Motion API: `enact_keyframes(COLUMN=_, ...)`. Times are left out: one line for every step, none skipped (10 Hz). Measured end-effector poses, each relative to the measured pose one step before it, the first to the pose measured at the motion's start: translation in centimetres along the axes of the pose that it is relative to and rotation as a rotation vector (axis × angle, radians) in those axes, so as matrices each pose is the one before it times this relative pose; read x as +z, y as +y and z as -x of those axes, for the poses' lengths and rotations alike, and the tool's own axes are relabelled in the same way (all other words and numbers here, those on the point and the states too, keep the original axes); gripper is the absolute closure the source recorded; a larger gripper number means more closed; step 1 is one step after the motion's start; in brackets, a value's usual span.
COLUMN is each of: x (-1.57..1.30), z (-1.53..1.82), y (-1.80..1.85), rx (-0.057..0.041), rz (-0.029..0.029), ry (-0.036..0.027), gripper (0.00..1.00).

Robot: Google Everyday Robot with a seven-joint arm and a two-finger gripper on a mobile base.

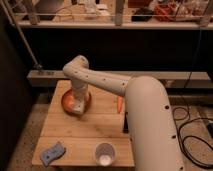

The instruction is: Place the bottle in the ceramic bowl

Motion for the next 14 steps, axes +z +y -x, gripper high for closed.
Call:
enact_keyframes(x=0.001, z=0.002, y=-0.004, rx=-0.00113, rz=-0.00014, ry=-0.00013, gripper=0.63)
enact_keyframes(x=-0.001, z=0.0, y=-0.001, rx=-0.00145, rz=-0.00005, ry=0.00001, gripper=0.63)
enact_keyframes(x=0.001, z=-0.001, y=-0.002, rx=-0.00139, rz=-0.00006, ry=0.00004, gripper=0.63)
enact_keyframes(x=-0.005, z=-0.006, y=-0.003, rx=-0.00153, rz=-0.00015, ry=0.00012, gripper=0.63)
enact_keyframes(x=0.0, z=0.0, y=-0.006, rx=-0.00069, rz=-0.00013, ry=0.0, gripper=0.63)
enact_keyframes(x=-0.01, z=-0.025, y=0.007, rx=-0.00076, rz=-0.00013, ry=0.00027, gripper=0.63)
enact_keyframes(x=-0.004, z=-0.007, y=0.0, rx=-0.00091, rz=-0.00012, ry=-0.00002, gripper=0.63)
enact_keyframes(x=-0.002, z=0.014, y=-0.004, rx=-0.00128, rz=-0.00031, ry=-0.00077, gripper=0.63)
enact_keyframes(x=0.001, z=-0.012, y=0.005, rx=-0.0013, rz=0.00016, ry=0.0004, gripper=0.63)
enact_keyframes(x=-0.009, z=-0.007, y=-0.004, rx=-0.00141, rz=-0.00017, ry=0.00012, gripper=0.63)
enact_keyframes(x=0.001, z=0.0, y=-0.002, rx=-0.00166, rz=-0.00006, ry=-0.00009, gripper=0.63)
enact_keyframes(x=-0.008, z=-0.008, y=-0.004, rx=-0.00095, rz=-0.00025, ry=-0.00002, gripper=0.63)
enact_keyframes(x=-0.002, z=-0.001, y=-0.005, rx=-0.00074, rz=-0.00013, ry=0.00005, gripper=0.63)
enact_keyframes(x=0.003, z=0.001, y=0.0, rx=-0.00097, rz=-0.00002, ry=-0.00002, gripper=0.63)
